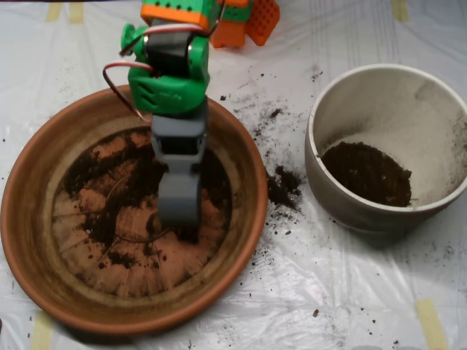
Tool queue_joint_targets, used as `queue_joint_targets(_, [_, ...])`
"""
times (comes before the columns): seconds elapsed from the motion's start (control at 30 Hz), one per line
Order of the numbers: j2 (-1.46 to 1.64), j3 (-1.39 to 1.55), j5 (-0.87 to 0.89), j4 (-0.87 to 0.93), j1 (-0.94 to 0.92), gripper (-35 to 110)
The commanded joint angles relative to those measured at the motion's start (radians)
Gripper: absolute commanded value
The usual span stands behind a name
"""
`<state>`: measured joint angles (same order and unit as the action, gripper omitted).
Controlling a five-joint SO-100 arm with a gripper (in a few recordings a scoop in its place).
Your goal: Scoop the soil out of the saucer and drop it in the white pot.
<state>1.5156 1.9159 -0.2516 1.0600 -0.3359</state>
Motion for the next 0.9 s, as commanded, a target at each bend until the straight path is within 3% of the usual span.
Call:
queue_joint_targets(0.0, [-0.035,-0.1,-0.035,0.015,-0.012,44])
queue_joint_targets(0.17, [-0.101,-0.149,-0.043,0.017,-0.038,43])
queue_joint_targets(0.47, [-0.152,-0.178,-0.067,0.015,-0.075,18])
queue_joint_targets(0.87, [0.049,0.103,-0.129,-0.173,-0.078,14])
